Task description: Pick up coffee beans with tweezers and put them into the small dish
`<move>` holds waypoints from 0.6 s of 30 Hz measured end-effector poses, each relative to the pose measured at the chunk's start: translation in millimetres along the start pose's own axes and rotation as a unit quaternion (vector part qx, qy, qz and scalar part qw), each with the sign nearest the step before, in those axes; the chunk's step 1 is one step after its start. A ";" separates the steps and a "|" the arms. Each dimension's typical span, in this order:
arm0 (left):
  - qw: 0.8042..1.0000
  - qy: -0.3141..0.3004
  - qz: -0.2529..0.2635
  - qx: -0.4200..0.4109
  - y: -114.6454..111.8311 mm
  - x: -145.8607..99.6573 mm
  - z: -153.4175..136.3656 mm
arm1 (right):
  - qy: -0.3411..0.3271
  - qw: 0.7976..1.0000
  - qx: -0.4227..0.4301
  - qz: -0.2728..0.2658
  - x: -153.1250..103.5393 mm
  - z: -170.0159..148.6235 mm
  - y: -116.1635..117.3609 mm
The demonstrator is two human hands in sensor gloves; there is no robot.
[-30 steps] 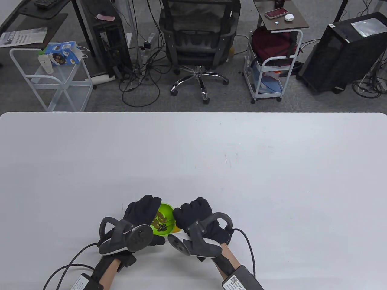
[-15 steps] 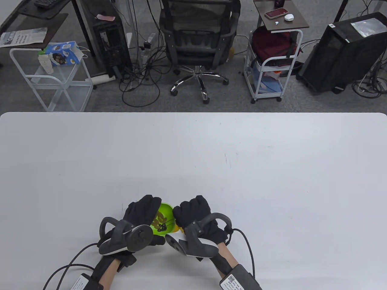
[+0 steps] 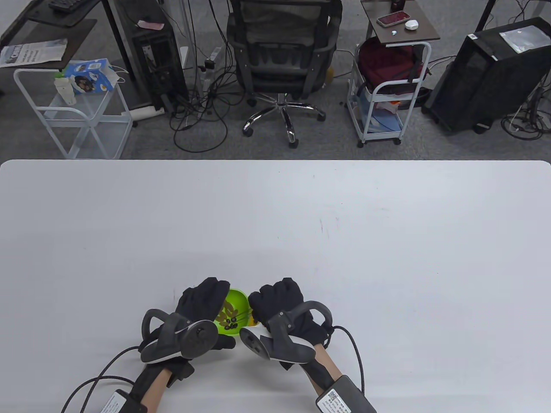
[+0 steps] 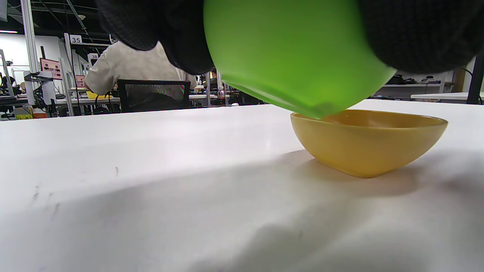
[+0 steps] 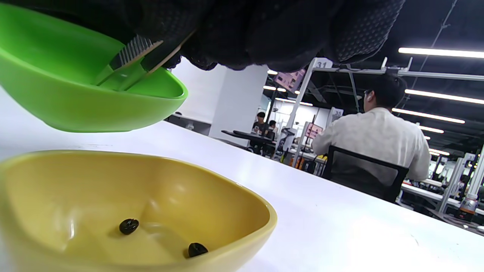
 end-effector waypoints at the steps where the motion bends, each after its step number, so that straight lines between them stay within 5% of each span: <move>1: 1.000 0.000 0.000 0.000 -0.1 0.0 -0.1 | 0.003 1.000 0.006 -0.001 -0.5 -2.6 -1.2; 18: 1.000 0.000 0.002 -0.001 0.3 -0.1 0.2 | 0.068 0.993 0.090 -0.016 -14.7 -60.7 -7.8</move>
Point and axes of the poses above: the tracker on the back of each hand, its own z axis roughly to the thumb side, its own x axis roughly from the wrist to the fingertips, y = z × x, the point moved 4 cm from there along x, roughly from the wrist to the fingertips, and after that the axes turned 13 degrees about z, right-handed, at the moved point
